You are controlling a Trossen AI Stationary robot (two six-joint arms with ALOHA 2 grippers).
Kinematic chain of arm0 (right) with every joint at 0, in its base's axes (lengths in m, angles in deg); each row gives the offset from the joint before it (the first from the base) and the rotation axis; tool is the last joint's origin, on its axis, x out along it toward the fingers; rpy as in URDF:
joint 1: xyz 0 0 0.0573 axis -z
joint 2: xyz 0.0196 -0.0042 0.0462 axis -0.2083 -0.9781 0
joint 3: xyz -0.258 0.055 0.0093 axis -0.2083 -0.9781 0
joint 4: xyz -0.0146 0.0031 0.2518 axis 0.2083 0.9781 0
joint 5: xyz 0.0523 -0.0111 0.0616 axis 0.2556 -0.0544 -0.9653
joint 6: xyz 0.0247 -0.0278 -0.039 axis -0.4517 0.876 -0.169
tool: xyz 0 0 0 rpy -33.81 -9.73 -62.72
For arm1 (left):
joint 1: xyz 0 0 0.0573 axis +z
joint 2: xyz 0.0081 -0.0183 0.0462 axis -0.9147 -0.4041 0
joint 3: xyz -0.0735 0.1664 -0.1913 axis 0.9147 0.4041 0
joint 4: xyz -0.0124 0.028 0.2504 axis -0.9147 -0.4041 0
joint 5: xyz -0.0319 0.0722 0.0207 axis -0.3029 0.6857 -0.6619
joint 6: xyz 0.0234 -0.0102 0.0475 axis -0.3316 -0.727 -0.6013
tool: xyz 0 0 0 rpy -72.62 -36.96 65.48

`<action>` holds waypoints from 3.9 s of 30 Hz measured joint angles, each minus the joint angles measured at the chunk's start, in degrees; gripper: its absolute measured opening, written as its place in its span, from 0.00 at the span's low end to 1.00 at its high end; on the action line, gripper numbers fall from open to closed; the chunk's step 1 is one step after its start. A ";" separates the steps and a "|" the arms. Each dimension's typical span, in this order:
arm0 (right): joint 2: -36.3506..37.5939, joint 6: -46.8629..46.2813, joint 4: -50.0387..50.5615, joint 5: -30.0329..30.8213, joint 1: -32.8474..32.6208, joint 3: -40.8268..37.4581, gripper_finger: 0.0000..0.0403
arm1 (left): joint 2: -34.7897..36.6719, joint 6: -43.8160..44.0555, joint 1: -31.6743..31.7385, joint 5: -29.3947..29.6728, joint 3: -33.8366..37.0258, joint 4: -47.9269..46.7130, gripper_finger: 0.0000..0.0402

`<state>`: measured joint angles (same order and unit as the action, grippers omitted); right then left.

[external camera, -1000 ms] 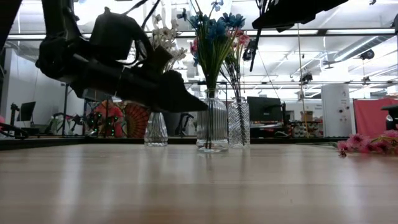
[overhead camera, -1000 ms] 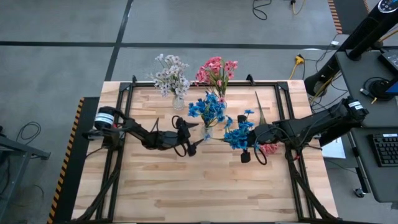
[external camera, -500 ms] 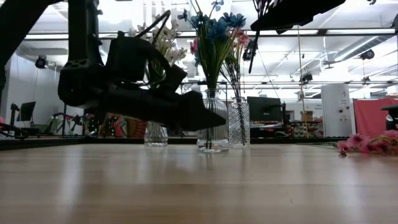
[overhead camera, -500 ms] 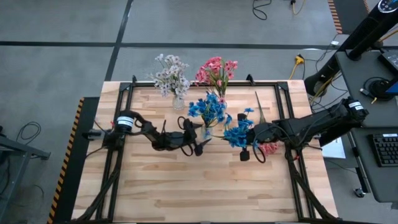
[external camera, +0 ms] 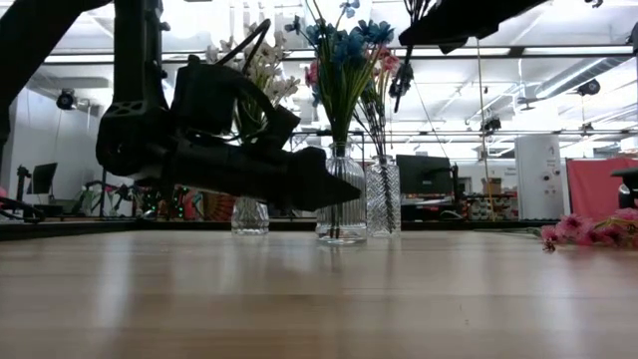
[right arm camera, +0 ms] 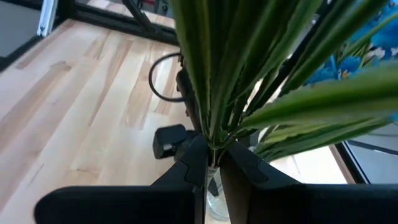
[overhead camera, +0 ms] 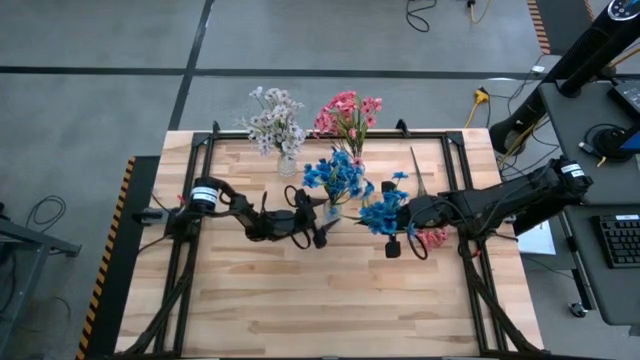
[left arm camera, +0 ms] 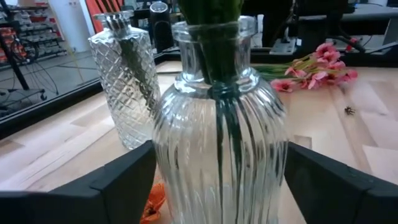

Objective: Sort flowers into vase by color
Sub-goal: Put the blue flowers into the middle transparent vase

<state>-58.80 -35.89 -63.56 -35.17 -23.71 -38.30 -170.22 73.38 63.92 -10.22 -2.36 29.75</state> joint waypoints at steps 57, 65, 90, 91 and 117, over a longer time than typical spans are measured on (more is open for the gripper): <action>-15.19 4.84 -22.57 0.09 10.24 -0.46 0.06 | 0.24 2.10 0.00 0.01 0.20 -2.43 0.68; -16.21 3.50 -22.46 0.03 10.95 -0.46 0.06 | 0.23 1.99 0.00 -0.02 0.20 -2.49 0.68; -19.93 2.62 -22.90 -0.31 11.06 -0.42 0.06 | 0.15 1.64 0.00 -0.18 0.24 -2.46 0.68; -20.16 2.41 -22.79 -0.29 11.25 -0.42 0.06 | 0.13 1.62 0.00 -0.18 0.24 -2.46 0.68; -20.95 0.96 -20.96 -1.01 11.98 -0.57 0.06 | 0.07 1.32 -0.02 -0.35 0.20 -2.54 0.68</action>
<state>-79.75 -34.93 -84.52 -36.18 -11.73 -38.87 -170.15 74.70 63.90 -10.57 -2.16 27.21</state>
